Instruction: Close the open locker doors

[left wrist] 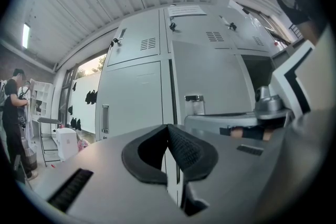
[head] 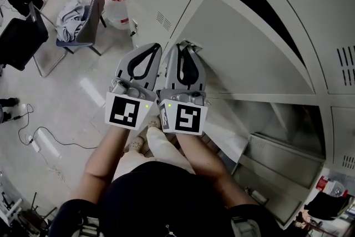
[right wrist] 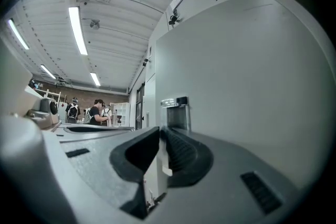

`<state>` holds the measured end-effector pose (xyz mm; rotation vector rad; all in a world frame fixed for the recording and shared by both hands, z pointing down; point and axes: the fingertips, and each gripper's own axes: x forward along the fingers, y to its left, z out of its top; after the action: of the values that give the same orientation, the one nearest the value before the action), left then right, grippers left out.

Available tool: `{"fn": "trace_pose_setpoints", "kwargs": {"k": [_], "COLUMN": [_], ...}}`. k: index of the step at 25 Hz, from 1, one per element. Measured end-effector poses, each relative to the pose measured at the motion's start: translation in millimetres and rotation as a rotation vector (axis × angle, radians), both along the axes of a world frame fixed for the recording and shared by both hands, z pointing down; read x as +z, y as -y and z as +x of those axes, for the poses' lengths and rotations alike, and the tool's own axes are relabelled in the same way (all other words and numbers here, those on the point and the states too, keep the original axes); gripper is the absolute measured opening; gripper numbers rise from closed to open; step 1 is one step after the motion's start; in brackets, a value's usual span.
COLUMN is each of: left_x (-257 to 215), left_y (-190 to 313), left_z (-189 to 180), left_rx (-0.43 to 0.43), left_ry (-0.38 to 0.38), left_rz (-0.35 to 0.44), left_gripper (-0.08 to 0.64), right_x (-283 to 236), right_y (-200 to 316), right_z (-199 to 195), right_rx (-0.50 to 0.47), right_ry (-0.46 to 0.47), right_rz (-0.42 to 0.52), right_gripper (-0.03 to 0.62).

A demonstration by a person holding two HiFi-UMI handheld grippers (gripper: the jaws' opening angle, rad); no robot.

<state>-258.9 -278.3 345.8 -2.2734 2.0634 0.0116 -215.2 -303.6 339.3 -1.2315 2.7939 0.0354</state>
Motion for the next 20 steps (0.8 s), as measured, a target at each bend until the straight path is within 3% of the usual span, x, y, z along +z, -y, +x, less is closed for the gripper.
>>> {"fn": "trace_pose_setpoints", "kwargs": {"k": [8, 20], "left_x": [-2.2, -7.8], "left_y": [20.0, 45.1], "left_z": [-2.9, 0.6], "left_rx": [0.034, 0.117], "left_ry": [-0.02, 0.015], "left_rz": [0.001, 0.009], "left_gripper": [0.003, 0.003], "right_x": [0.3, 2.6], "right_y": [15.7, 41.0], "right_z": [-1.0, 1.4], "right_rx": [0.041, 0.122], "right_ry": [0.009, 0.002], "right_rz": [-0.002, -0.016], "right_gripper": [0.035, 0.035]}}
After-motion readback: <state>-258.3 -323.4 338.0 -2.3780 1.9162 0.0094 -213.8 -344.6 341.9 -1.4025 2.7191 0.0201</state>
